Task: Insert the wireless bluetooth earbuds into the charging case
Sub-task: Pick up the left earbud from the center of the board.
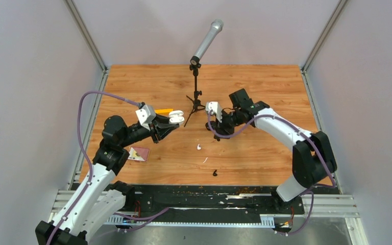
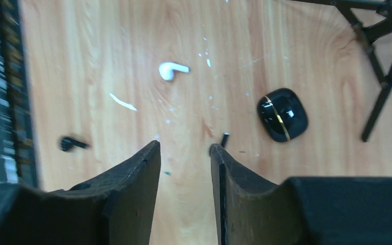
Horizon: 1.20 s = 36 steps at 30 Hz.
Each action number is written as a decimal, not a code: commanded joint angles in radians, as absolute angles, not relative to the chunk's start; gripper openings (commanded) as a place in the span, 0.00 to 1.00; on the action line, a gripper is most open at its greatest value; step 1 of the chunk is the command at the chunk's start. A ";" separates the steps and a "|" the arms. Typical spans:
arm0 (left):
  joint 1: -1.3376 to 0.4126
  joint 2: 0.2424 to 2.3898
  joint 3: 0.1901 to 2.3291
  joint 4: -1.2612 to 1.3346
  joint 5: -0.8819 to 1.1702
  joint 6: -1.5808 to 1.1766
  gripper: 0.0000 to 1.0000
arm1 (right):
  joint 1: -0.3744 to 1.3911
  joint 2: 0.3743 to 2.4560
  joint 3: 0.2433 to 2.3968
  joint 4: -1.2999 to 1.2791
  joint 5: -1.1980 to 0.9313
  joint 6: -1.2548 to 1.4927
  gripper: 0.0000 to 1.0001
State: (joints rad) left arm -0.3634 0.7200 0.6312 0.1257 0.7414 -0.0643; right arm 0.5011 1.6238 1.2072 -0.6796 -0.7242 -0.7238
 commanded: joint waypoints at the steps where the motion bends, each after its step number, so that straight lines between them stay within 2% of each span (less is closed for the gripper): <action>1: -0.351 0.712 0.679 0.130 0.725 -0.042 0.00 | 0.568 1.553 1.050 -0.373 -0.555 -1.139 0.42; 9: -0.348 0.723 0.672 0.141 0.720 -0.046 0.00 | 0.756 1.640 1.048 -0.329 -0.503 -1.382 0.46; 16: -0.338 0.714 0.669 0.128 0.717 -0.044 0.00 | 0.797 1.751 1.145 -0.513 -0.541 -1.467 0.50; 23: -0.333 0.719 0.664 0.142 0.712 -0.045 0.00 | 0.799 1.833 1.241 -0.575 -0.523 -1.411 0.45; 28: -0.333 0.720 0.652 0.165 0.712 -0.065 0.00 | 0.802 1.896 1.325 -0.709 -0.526 -1.434 0.40; 36: -0.333 0.722 0.646 0.170 0.710 -0.066 0.00 | 0.809 1.892 1.313 -0.745 -0.523 -1.467 0.38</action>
State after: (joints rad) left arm -0.3378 0.7238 0.6331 0.1158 0.7155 -0.0624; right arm 0.7982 1.8954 1.2987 -0.7013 -0.5018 -1.4200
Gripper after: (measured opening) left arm 0.352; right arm 0.383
